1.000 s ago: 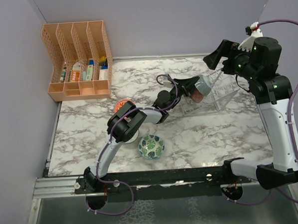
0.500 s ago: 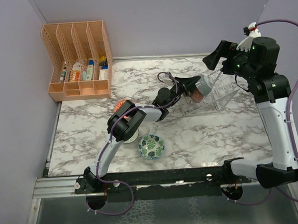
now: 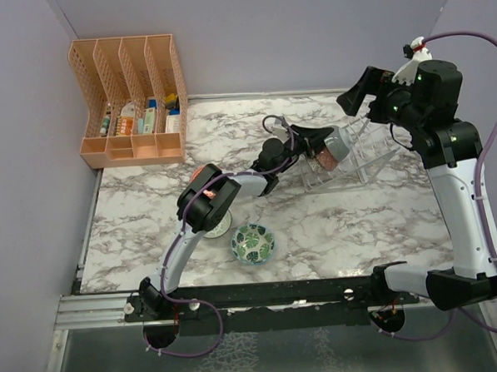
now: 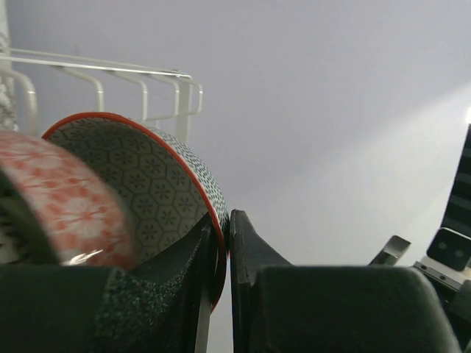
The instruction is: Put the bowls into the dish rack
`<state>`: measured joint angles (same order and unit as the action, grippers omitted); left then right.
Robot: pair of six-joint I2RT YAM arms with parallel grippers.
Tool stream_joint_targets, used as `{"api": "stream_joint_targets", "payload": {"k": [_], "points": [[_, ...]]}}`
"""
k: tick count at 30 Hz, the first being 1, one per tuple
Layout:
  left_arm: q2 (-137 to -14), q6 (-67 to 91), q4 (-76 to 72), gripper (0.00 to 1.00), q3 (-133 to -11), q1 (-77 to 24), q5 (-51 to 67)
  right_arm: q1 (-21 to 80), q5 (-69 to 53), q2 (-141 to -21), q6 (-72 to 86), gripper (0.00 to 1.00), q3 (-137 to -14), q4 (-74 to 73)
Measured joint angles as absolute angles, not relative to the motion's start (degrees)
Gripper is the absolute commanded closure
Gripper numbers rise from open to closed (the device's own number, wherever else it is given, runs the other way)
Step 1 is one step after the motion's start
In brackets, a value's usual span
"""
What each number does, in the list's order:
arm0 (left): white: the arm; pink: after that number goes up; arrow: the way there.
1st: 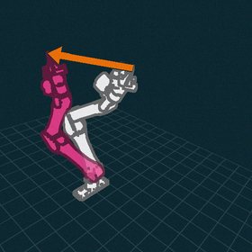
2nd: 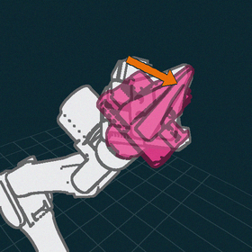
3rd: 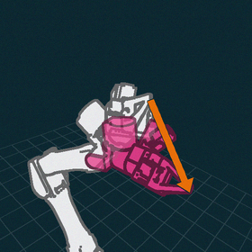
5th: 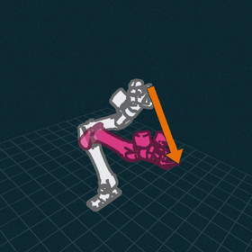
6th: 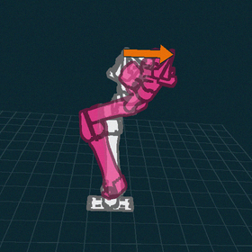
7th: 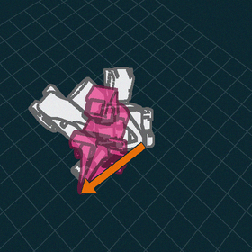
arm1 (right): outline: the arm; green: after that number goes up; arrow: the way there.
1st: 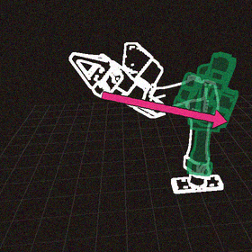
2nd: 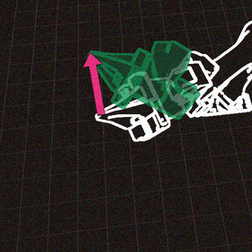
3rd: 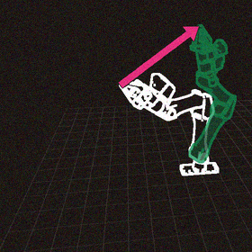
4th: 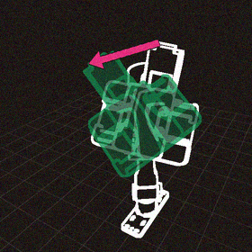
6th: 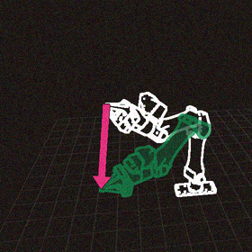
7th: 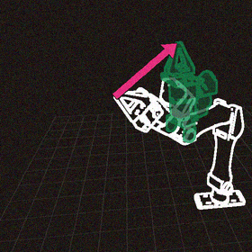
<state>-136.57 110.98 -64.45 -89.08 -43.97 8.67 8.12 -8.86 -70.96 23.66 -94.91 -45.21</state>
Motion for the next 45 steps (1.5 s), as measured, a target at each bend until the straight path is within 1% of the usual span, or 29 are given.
{"api": "stream_joint_targets", "payload": {"k": [2,8,10,13,16,18,24,31,45], "points": [[-136.77,110.56,-62.87,0.82,-89.08,-43.77,9.41,8.12,-8.84,-70.96,23.66,0.0,-94.89,-45.19],[-136.99,109.58,-60.71,0.8,-89.03,-43.46,10.26,8.12,-8.84,-70.96,23.66,0.0,-94.08,-45.19],[-136.99,109.27,-60.53,0.77,-89.03,-43.46,10.46,8.12,-8.84,-70.96,23.66,0.0,-93.93,-45.19],[-136.99,108.66,-60.03,0.76,-89.03,-43.42,10.96,8.12,-8.86,-70.96,23.66,0.0,-93.89,-45.19],[-136.81,107.9,-59.27,0.7,-89.06,-43.13,11.64,8.12,-8.84,-70.96,23.66,0.0,-93.78,-45.19],[-135.94,106.87,-57.12,0.68,-89.08,-42.81,12.6,8.12,-8.86,-70.96,23.66,0.0,-93.67,-45.17],[-132.97,102.83,-49.01,0.68,-89.1,-42.19,14.22,8.12,-8.86,-70.94,23.66,0.0,-93.56,-45.17],[-131.31,100.09,-43.22,0.67,-89.38,-40.86,15.59,8.12,-8.86,-70.91,23.66,0.0,-93.34,-45.17],[-129.19,96.14,-37.36,0.64,-90.54,-39.42,16.91,8.12,-8.91,-70.61,23.7,0.0,-93.34,-45.15]]}}
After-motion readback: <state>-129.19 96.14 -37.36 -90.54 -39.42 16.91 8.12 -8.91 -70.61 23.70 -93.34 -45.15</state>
